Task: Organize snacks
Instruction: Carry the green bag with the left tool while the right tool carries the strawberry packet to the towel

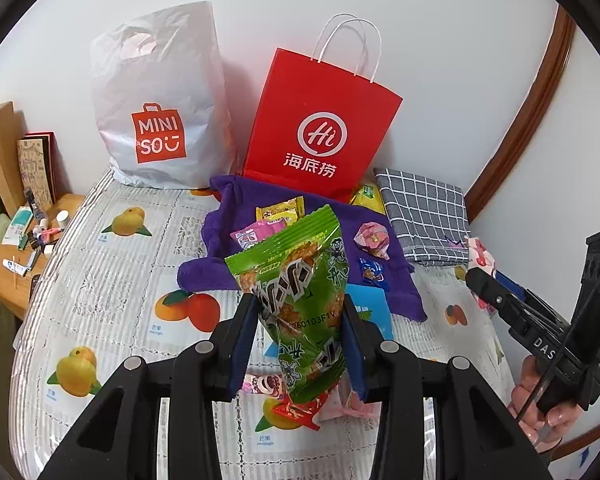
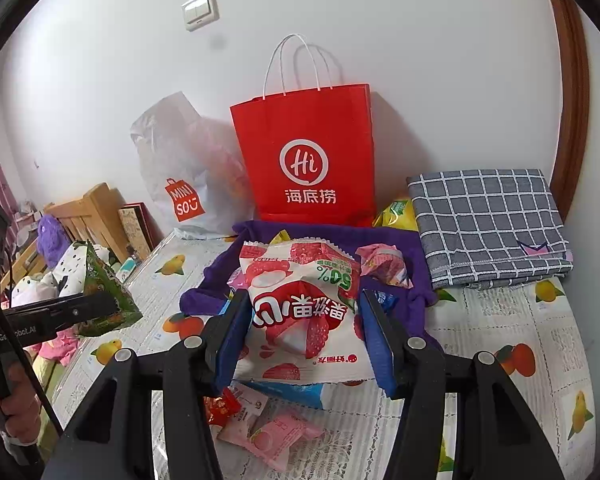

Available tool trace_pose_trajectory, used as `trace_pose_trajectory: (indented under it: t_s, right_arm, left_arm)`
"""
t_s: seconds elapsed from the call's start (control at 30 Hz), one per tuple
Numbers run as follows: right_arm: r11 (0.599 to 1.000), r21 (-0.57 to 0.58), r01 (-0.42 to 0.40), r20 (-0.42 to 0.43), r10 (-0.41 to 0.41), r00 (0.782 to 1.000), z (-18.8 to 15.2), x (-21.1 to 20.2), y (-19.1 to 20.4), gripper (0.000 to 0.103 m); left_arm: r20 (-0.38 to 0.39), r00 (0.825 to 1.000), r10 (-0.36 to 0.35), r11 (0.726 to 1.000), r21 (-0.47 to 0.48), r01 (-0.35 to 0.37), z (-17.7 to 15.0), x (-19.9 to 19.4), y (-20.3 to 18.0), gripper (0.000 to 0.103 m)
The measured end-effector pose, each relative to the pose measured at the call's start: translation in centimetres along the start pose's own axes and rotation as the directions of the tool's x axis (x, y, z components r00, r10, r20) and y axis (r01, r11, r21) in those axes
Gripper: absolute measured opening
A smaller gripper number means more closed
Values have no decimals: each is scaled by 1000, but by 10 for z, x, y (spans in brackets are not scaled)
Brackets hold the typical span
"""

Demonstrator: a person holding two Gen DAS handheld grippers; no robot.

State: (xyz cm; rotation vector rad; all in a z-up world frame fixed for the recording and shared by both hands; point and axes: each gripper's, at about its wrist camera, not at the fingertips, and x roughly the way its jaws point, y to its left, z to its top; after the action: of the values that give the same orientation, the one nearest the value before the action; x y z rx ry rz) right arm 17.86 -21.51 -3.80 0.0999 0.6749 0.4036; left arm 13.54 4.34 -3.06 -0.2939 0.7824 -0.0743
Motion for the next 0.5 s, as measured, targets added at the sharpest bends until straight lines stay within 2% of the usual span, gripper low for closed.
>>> trace_pose_trajectory:
  t_s: [0.3, 0.5]
  right_arm:
    - [1000, 26, 13, 3, -13, 1000, 0, 3, -7, 54]
    - [996, 62, 63, 5, -64, 998, 3, 9, -12, 54]
  left_arm:
    - [-23, 1000, 4, 1000, 13, -4, 4, 4, -2, 38]
    - [-40, 999, -27, 998, 53, 29, 21, 13, -1, 38]
